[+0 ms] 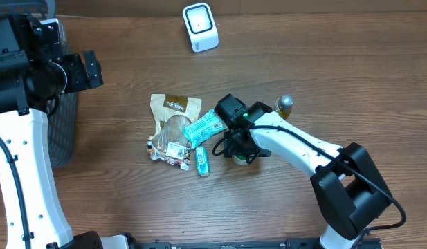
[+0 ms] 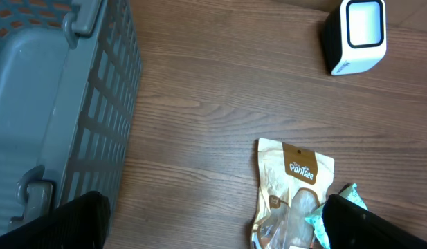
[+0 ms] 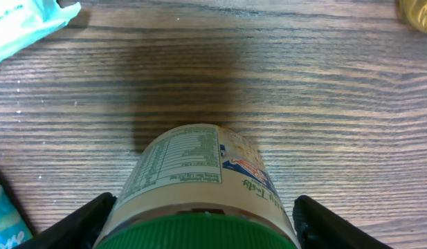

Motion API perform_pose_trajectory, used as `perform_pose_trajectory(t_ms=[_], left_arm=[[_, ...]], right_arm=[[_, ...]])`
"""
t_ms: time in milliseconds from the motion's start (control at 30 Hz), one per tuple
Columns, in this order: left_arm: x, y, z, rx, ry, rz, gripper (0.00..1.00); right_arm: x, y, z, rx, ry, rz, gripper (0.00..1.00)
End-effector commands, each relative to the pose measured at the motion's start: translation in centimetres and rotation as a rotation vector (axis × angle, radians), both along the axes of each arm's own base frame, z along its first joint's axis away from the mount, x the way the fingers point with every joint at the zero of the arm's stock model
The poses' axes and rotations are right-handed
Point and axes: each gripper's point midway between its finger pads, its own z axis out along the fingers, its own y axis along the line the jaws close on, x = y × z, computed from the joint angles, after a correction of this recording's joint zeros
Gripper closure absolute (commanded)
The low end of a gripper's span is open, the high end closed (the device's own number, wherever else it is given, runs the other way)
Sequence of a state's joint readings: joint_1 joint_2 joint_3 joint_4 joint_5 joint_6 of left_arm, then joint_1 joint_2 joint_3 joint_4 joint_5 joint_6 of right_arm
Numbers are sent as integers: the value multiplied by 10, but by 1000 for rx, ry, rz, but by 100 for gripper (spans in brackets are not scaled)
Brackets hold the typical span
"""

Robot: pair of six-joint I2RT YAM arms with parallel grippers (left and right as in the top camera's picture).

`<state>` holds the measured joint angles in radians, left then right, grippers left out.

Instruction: Scan the item barcode

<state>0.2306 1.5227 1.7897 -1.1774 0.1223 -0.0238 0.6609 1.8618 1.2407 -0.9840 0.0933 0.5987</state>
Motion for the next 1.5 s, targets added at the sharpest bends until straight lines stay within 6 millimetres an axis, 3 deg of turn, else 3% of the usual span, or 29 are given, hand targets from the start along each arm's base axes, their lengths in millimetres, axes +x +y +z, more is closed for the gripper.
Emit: perform_pose_trajectory(t_ms=[0, 100, 333, 467, 1267, 1467], left_arm=[[2, 0, 4, 0, -11, 4, 0], [2, 0, 4, 0, -11, 4, 1], [2, 0, 4, 0, -11, 4, 0], [2, 0, 4, 0, -11, 4, 1], [2, 0, 4, 0, -11, 4, 0], [2, 0, 4, 0, -11, 4, 1]], right_arm=[[2, -4, -1, -9, -7, -11, 27], [1, -4, -1, -8, -5, -11, 34], [1, -4, 0, -9, -5, -7, 38], [1, -4, 0, -9, -5, -7, 53], [1, -3, 0, -6, -2, -7, 52], [1, -3, 0, -6, -2, -7, 64]])
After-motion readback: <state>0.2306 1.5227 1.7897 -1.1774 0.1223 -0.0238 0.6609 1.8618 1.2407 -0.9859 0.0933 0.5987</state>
